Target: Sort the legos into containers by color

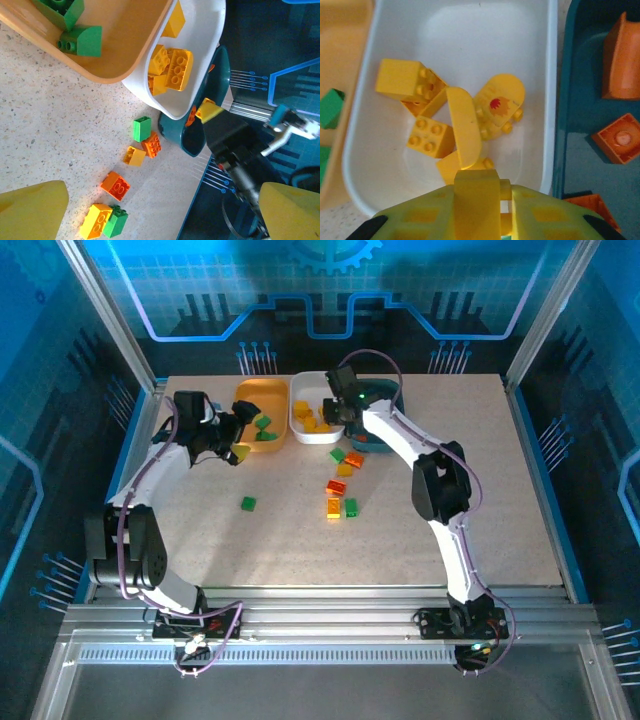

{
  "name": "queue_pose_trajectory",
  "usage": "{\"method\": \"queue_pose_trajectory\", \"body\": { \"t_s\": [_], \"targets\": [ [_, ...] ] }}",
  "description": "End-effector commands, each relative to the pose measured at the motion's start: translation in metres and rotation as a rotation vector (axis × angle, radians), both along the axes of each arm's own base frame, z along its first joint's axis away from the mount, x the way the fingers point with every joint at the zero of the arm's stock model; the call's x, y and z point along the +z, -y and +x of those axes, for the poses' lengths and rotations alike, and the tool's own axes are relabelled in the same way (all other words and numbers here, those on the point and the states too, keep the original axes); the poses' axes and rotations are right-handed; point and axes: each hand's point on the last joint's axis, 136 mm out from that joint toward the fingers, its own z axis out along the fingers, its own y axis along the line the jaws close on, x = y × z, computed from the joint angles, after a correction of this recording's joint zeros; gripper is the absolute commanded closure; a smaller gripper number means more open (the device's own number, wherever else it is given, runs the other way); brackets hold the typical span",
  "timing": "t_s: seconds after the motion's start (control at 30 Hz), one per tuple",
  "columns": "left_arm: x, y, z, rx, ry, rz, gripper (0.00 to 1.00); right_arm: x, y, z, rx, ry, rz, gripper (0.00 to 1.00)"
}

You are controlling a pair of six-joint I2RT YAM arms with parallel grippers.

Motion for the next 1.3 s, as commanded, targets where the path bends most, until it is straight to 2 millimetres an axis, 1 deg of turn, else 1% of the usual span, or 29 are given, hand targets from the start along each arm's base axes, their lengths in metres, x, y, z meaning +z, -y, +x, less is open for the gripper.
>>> {"method": "queue_pose_trajectory", "body": {
  "t_s": [0.0,0.1,0.2,0.27,0.37,0.43,0.47,0.53,0.6,0.63,0.67,0.7,0.77,0.8,0.83,0.87,0.9,0.97,1.0,1.03,1.13,1.17,1.27],
  "targets": [
    [-0.006,0.000,0.000,-0.014,-0.015,-0.023,0.01,-0.013,-0.014,-0.001,0.043,-0.069,0.034,0.69],
    [-0.008,0.001,0.000,-0.015,-0.020,-0.023,0.01,-0.017,-0.015,0.009,0.038,-0.077,0.029,0.66],
    [-0.009,0.002,0.000,-0.019,-0.021,-0.026,0.01,-0.013,-0.016,0.011,0.047,-0.080,0.025,0.50],
    [-0.008,0.002,0.000,-0.019,-0.020,-0.026,0.01,-0.003,-0.014,0.009,0.049,-0.059,0.020,0.44],
    [-0.008,0.001,0.001,-0.022,-0.015,-0.021,0.01,0.026,-0.011,0.002,0.051,-0.002,0.027,0.41],
    [-0.007,0.000,0.001,-0.021,-0.013,-0.008,0.01,0.056,-0.008,-0.009,0.060,0.055,0.043,0.41],
    [-0.008,-0.001,0.000,-0.019,-0.016,0.000,0.01,0.066,-0.007,-0.016,0.063,0.076,0.051,0.41],
    [-0.010,-0.005,-0.002,-0.011,-0.027,0.031,0.02,0.089,-0.005,-0.037,0.076,0.122,0.071,0.41],
    [-0.013,-0.010,-0.004,-0.004,-0.045,0.081,0.03,0.100,-0.001,-0.061,0.080,0.149,0.080,0.41],
    [-0.014,-0.011,-0.007,-0.006,-0.056,0.117,0.03,0.100,0.003,-0.075,0.076,0.152,0.082,0.41],
    [-0.015,-0.014,-0.008,-0.006,-0.060,0.162,0.04,0.094,0.005,-0.087,0.074,0.146,0.077,0.41],
    [-0.015,-0.016,-0.010,-0.008,-0.068,0.222,0.05,0.089,0.012,-0.100,0.062,0.144,0.071,0.41],
    [-0.010,-0.025,-0.010,0.000,-0.054,0.396,0.05,0.074,0.023,-0.126,0.047,0.135,0.066,0.41],
    [-0.008,-0.032,-0.012,0.011,-0.052,0.515,0.05,0.066,0.031,-0.138,0.032,0.130,0.063,0.41],
    [-0.007,-0.035,-0.015,0.012,-0.058,0.605,0.04,0.055,0.038,-0.149,0.016,0.119,0.055,0.41],
    [-0.009,-0.033,-0.019,-0.004,-0.063,0.645,0.04,0.048,0.045,-0.157,0.006,0.114,0.049,0.41],
    [-0.015,-0.030,-0.025,-0.029,-0.068,0.674,0.04,0.035,0.055,-0.166,-0.010,0.105,0.031,0.41],
    [-0.036,-0.025,-0.039,-0.080,-0.094,0.747,0.04,0.022,0.069,-0.178,-0.035,0.110,0.016,0.41],
    [-0.051,-0.025,-0.047,-0.112,-0.117,0.784,0.04,0.016,0.075,-0.184,-0.044,0.105,0.011,0.41],
    [-0.067,-0.029,-0.057,-0.131,-0.159,0.815,0.04,0.011,0.079,-0.189,-0.048,0.102,0.012,0.41],
    [-0.104,-0.036,-0.080,-0.174,-0.227,0.860,0.04,0.001,0.088,-0.199,-0.072,0.111,0.012,0.41],
    [-0.111,-0.036,-0.086,-0.182,-0.238,0.861,0.04,-0.006,0.092,-0.203,-0.081,0.109,0.006,0.41],
    [-0.131,-0.031,-0.099,-0.243,-0.268,0.857,0.04,-0.011,0.100,-0.204,-0.118,0.110,-0.008,0.41]
  ]
}}
